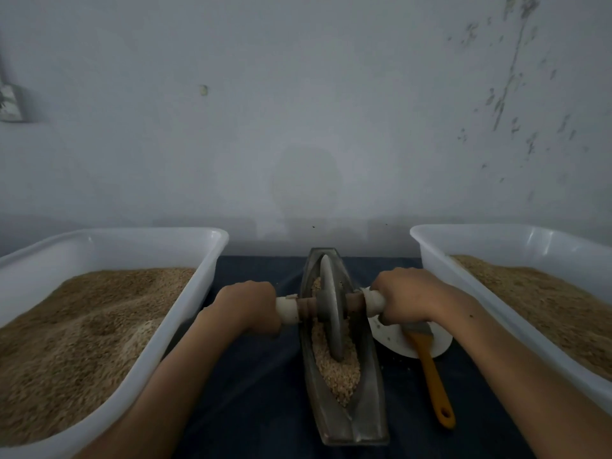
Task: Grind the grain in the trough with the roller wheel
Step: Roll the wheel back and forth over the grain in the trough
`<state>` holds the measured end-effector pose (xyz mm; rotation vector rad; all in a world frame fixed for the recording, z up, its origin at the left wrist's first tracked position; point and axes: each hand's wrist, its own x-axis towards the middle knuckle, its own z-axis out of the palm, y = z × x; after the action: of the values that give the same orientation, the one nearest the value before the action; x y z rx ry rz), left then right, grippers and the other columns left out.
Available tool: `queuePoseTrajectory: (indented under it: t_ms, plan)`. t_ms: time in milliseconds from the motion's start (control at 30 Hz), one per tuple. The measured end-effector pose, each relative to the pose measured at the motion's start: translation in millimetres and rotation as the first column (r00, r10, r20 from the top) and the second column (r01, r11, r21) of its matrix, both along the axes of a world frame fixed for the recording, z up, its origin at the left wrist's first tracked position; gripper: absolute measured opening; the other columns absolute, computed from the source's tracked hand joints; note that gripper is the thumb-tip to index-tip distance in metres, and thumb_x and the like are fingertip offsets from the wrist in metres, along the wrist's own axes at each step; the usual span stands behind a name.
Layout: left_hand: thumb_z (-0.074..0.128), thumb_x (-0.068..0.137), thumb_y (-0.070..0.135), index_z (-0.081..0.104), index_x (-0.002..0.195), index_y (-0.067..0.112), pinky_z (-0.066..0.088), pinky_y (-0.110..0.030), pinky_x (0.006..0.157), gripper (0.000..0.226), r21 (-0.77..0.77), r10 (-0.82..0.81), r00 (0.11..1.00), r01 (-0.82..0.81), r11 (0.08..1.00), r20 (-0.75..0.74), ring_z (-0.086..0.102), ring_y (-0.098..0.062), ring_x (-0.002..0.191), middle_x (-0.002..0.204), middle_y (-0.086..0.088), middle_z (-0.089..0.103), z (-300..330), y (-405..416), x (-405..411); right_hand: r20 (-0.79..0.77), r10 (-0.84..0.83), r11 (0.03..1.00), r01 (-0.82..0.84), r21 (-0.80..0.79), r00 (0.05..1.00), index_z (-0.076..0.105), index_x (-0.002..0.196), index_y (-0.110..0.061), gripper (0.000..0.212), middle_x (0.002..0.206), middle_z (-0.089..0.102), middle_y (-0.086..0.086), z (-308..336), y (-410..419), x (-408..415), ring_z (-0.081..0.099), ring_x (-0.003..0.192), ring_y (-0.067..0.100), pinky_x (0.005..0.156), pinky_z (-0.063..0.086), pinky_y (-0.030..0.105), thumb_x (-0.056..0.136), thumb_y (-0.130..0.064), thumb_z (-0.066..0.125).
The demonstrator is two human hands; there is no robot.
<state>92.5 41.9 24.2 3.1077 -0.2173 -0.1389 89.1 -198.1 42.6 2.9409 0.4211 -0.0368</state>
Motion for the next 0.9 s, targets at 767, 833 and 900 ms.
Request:
queuePoseTrajectory:
  t_ms: [767, 833, 900]
  plan:
    - [0.063, 0.081, 0.034, 0.056, 0.1, 0.017, 0.045, -0.028, 0.071, 0.026, 0.177, -0.055, 0.978, 0.02, 0.984, 0.2, 0.051, -0.014, 0.075, 0.074, 0.006, 0.046, 10.1, -14.0, -12.3, -0.151, -0.036, 0.984, 0.062, 0.168, 0.988, 0.048, 0.079, -0.032, 0.024, 0.076, 0.054, -0.011, -8.0, -10.1, 3.5, 0.055, 0.076, 0.01, 0.056, 0.037, 0.022, 0.081, -0.03, 0.071]
    - [0.061, 0.082, 0.034, 0.057, 0.098, 0.017, 0.044, -0.028, 0.07, 0.023, 0.189, -0.057, 0.968, 0.01, 0.982, 0.245, 0.053, -0.015, 0.075, 0.076, 0.005, 0.05, 9.8, -15.2, -11.6, -0.121, -0.047, 0.983, 0.068, 0.172, 0.991, 0.051, 0.081, -0.03, 0.019, 0.079, 0.058, -0.009, -11.4, -9.8, 4.8, 0.056, 0.076, 0.01, 0.06, 0.041, 0.024, 0.082, -0.029, 0.07]
    - [0.059, 0.083, 0.033, 0.058, 0.099, 0.018, 0.043, -0.028, 0.069, 0.022, 0.196, -0.056, 0.951, -0.005, 0.981, 0.305, 0.058, -0.017, 0.081, 0.085, 0.002, 0.058, 7.7, -16.4, -10.6, -0.028, -0.045, 0.983, 0.049, 0.176, 0.999, 0.057, 0.083, -0.025, 0.01, 0.082, 0.062, -0.006, -15.6, -8.5, 5.3, 0.059, 0.077, 0.013, 0.065, 0.046, 0.028, 0.083, -0.029, 0.066]
